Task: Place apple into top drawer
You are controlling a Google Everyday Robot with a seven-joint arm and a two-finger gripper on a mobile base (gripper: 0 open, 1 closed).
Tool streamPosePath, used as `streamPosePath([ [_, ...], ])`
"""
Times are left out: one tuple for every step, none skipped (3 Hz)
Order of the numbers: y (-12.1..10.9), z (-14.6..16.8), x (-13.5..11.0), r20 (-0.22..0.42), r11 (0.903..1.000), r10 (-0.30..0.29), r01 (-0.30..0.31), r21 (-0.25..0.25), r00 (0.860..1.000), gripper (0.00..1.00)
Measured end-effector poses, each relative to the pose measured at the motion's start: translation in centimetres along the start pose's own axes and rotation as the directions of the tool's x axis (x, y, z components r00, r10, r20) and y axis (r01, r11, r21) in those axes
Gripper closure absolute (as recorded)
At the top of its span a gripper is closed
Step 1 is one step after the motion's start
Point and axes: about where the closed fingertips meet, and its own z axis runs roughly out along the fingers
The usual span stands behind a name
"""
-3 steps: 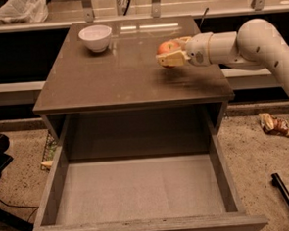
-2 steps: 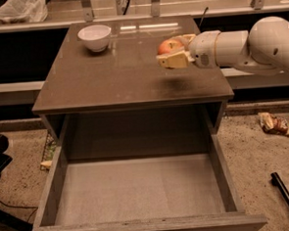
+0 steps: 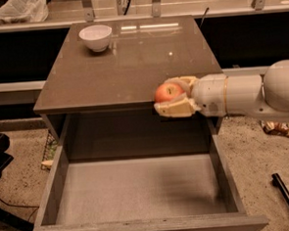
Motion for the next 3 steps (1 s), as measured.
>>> streamPosePath([
  [4.0, 2.3, 5.2, 0.002, 0.9967, 0.036, -0.036, -0.073, 0.999, 1.0],
  [5.7, 4.9, 9.8, -0.052, 0.992, 0.033, -0.039, -0.12, 0.998, 1.0],
  [5.7, 5.0, 9.9, -0.051, 0.9918, 0.034, -0.04, -0.121, 0.998, 1.0],
])
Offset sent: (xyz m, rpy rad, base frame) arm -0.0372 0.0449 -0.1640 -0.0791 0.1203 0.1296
